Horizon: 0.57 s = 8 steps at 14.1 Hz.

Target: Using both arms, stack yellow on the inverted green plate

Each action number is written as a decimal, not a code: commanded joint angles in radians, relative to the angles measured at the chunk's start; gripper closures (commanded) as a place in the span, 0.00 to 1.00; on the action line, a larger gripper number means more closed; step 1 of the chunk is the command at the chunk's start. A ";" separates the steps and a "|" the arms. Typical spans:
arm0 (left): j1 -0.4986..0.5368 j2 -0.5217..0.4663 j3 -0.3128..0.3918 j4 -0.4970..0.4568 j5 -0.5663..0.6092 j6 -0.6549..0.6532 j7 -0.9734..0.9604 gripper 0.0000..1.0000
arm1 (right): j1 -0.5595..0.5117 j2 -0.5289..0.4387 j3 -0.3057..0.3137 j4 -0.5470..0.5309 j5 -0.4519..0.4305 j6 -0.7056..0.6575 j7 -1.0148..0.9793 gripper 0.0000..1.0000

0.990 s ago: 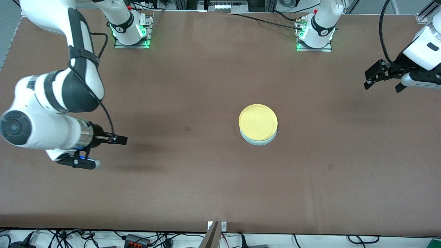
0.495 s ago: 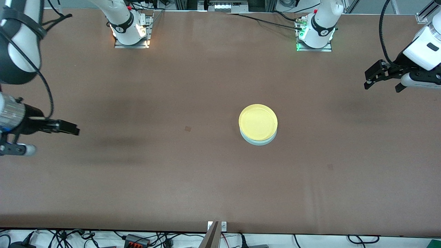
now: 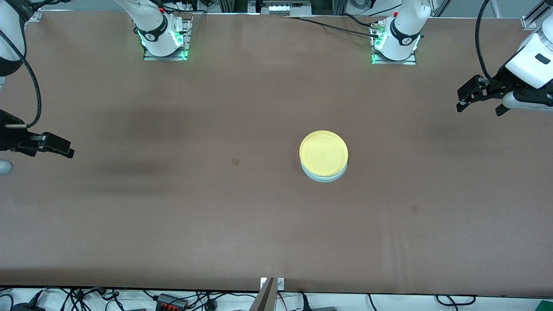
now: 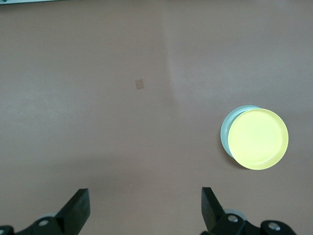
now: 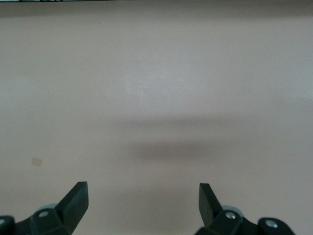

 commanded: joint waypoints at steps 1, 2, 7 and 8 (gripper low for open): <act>-0.004 0.010 -0.002 0.024 0.019 -0.018 0.006 0.00 | -0.053 -0.093 0.053 -0.123 -0.025 0.038 -0.049 0.00; -0.004 0.010 0.000 0.024 0.019 -0.020 0.006 0.00 | -0.054 -0.094 0.053 -0.122 -0.029 0.029 -0.050 0.00; -0.004 0.010 0.000 0.024 0.019 -0.020 0.005 0.00 | -0.056 -0.165 0.053 -0.195 -0.032 -0.040 -0.017 0.00; -0.004 0.010 0.000 0.024 0.019 -0.020 0.005 0.00 | -0.056 -0.210 0.053 -0.261 -0.032 -0.023 -0.003 0.00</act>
